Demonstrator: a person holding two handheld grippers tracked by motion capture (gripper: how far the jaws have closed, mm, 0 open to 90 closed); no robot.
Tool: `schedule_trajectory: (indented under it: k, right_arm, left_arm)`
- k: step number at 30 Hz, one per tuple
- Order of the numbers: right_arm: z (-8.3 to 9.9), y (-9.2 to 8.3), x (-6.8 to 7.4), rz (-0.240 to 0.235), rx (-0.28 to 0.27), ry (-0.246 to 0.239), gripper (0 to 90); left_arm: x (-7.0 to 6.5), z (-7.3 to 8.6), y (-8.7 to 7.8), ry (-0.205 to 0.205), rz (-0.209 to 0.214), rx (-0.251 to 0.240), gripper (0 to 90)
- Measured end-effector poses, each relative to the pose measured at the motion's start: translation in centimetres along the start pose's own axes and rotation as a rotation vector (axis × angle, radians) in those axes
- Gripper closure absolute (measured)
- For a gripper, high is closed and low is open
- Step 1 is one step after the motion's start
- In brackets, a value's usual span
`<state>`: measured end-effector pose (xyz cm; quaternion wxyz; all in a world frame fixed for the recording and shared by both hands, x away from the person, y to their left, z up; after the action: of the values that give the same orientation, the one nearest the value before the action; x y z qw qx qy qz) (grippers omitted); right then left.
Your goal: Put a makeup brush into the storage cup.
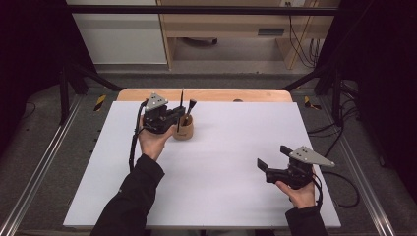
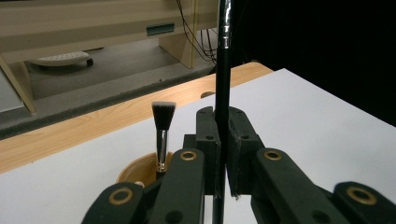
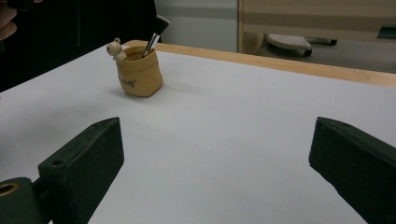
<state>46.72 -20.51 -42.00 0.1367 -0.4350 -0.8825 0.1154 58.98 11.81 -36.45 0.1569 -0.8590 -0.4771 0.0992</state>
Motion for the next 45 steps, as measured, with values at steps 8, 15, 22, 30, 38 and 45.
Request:
schedule_trajectory:
  k: [8,15,22,30,38,45]
  right_arm:
    - [0.0,0.0,-0.1,0.003,-0.001,-0.001,3.8]
    - [0.0,0.0,-0.1,0.000,-0.001,0.001,3.9]
    - [0.0,0.0,-0.1,-0.001,-0.005,-0.001,3.9]
    - [-0.1,-0.1,-0.1,-0.002,-0.012,0.001,4.0]
    - [-0.1,-0.1,-0.2,-0.004,-0.011,-0.004,4.0]
    - [0.0,0.1,0.0,-0.008,-0.006,0.002,3.9]
  left_arm:
    - [0.1,-0.5,1.5,0.019,-0.012,0.001,84.7]
    - [0.4,-0.6,2.5,0.005,-0.021,0.001,84.7]
    - [1.1,-0.4,3.7,0.003,-0.041,0.011,84.7]
    - [1.4,-0.5,4.6,0.020,-0.058,0.014,84.8]
    - [2.0,-0.1,5.9,0.027,-0.073,0.025,84.8]
    - [2.5,0.5,6.7,0.035,-0.082,0.034,84.8]
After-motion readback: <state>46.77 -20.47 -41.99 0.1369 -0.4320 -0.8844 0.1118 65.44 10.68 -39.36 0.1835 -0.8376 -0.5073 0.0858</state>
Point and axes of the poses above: each handheld gripper's, and its own axes: y roughly forward along the jaws, z roughly out of its underside, x roughly to its left, the point moved 6 cm from there along y, roughly forward along the jaws, and after that the axes turned 6 degrees about -z, right-handed, at the moved point
